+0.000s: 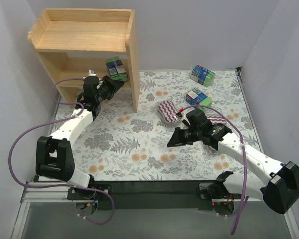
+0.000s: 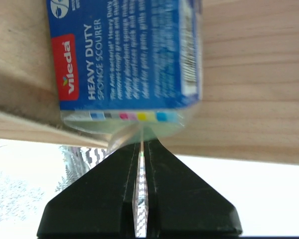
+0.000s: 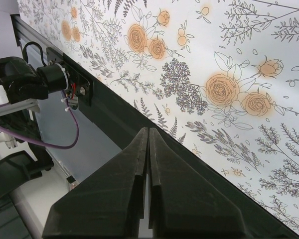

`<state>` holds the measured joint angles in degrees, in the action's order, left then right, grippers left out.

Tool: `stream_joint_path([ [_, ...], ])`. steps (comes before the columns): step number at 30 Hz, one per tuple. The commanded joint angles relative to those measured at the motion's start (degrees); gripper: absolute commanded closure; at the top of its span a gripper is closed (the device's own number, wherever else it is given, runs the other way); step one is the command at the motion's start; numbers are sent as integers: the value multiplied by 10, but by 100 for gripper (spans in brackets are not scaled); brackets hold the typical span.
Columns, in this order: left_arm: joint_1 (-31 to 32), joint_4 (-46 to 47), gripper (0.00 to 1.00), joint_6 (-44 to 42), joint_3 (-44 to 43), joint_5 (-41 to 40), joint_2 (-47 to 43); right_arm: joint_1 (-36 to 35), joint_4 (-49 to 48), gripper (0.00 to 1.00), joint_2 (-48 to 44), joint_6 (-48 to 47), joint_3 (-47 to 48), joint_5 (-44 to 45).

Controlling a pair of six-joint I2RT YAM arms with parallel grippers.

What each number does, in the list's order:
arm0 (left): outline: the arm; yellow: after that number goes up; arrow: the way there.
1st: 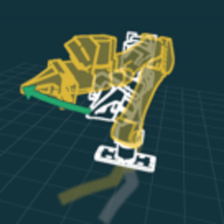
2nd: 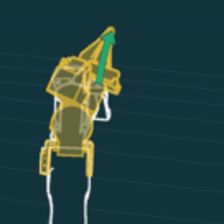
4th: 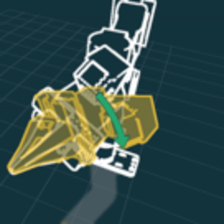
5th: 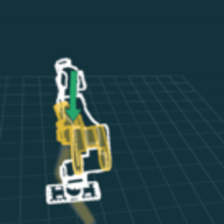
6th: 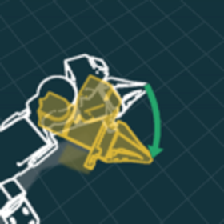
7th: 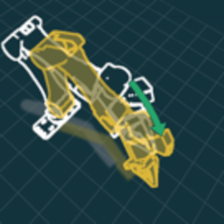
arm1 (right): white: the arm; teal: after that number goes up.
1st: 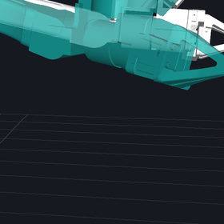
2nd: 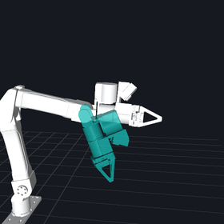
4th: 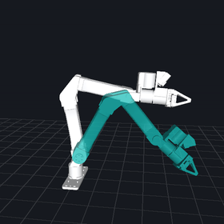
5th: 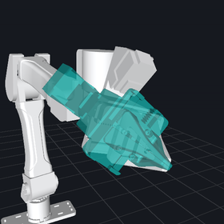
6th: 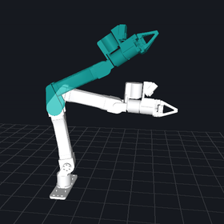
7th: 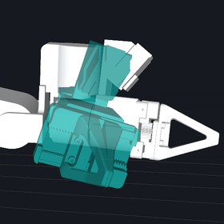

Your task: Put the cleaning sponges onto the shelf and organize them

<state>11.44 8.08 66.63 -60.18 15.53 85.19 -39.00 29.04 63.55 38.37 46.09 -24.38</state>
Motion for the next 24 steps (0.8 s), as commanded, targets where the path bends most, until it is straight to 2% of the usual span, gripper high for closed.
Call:
stream_joint_path([
  [1, -12, -51, 100, -41, -20, 1, -62, 3, -6, 99, -3, -4, 13, -2],
  [4, -12, -72, 99, -29, -19, -24, -92, 4, -8, 99, 3, -4, 14, -5],
  [5, -13, -77, 89, -23, -20, -39, -98, 3, -9, 99, 7, -5, 15, -6],
  [8, -12, -95, 72, 10, -20, -53, -112, 3, -9, 99, 15, -8, 24, -10],
  [15, -12, -157, 51, 57, -78, -61, -76, 4, -9, 95, 25, -12, 33, -16],
  [20, -12, -215, 48, 87, -139, -56, -25, 5, -9, 95, 24, -12, 33, -15],
  [24, -9, -227, 45, 109, -163, -54, 1, 6, -9, 95, 22, -12, 30, -15],
])
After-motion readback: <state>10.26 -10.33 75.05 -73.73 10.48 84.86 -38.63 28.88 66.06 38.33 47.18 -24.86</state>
